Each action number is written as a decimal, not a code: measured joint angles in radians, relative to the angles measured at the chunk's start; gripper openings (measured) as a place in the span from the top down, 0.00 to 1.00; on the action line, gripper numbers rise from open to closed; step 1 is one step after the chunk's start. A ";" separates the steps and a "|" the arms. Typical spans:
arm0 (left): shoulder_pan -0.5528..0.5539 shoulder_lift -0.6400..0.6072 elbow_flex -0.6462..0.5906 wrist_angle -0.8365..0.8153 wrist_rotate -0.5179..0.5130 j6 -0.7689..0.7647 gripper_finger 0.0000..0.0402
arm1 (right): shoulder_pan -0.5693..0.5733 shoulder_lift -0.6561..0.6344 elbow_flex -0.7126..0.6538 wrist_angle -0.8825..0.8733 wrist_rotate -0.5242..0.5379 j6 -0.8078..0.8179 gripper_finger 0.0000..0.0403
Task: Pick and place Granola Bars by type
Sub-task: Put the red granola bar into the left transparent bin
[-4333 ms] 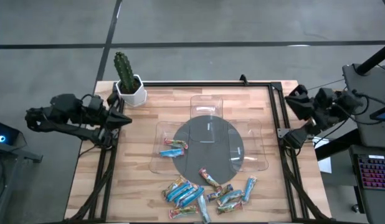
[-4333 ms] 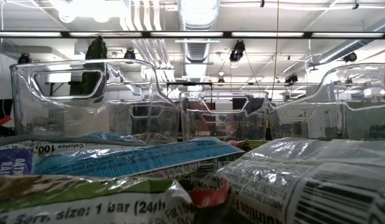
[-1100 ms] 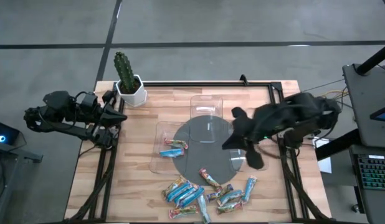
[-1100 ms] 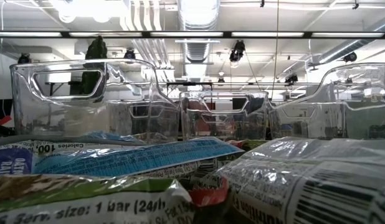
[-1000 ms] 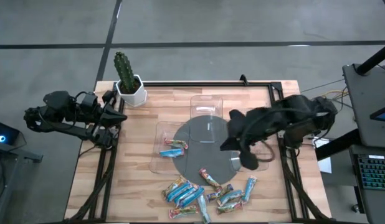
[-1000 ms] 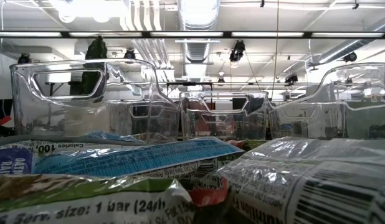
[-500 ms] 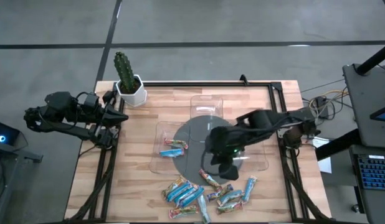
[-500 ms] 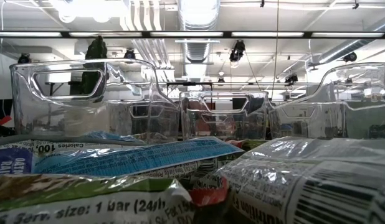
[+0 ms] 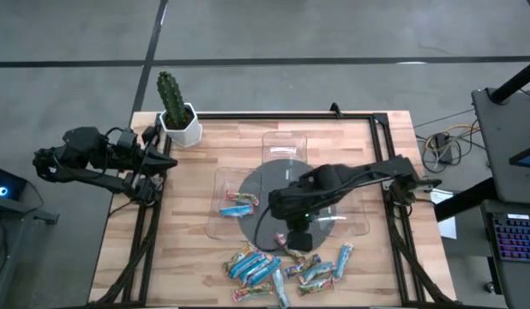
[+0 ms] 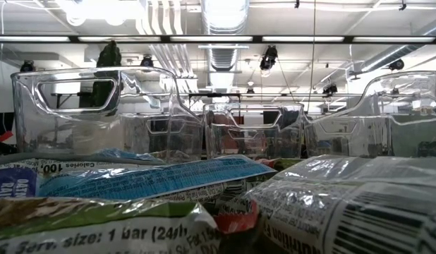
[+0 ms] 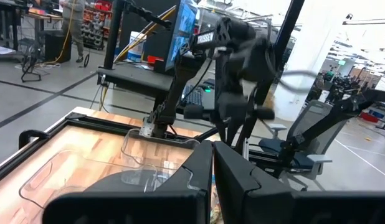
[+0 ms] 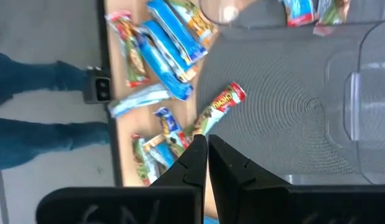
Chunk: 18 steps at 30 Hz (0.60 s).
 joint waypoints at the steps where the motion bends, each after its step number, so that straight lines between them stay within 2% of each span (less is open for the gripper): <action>1: 0.000 0.000 0.000 0.000 0.000 0.000 1.00 | -0.001 0.015 0.000 -0.004 0.000 -0.003 0.98; 10: 0.000 0.000 0.000 -0.007 0.000 -0.021 1.00 | -0.013 0.116 -0.001 -0.027 -0.001 -0.028 0.98; 18: 0.000 0.000 0.000 -0.015 0.000 -0.023 1.00 | -0.014 0.138 -0.005 -0.024 -0.003 -0.032 0.98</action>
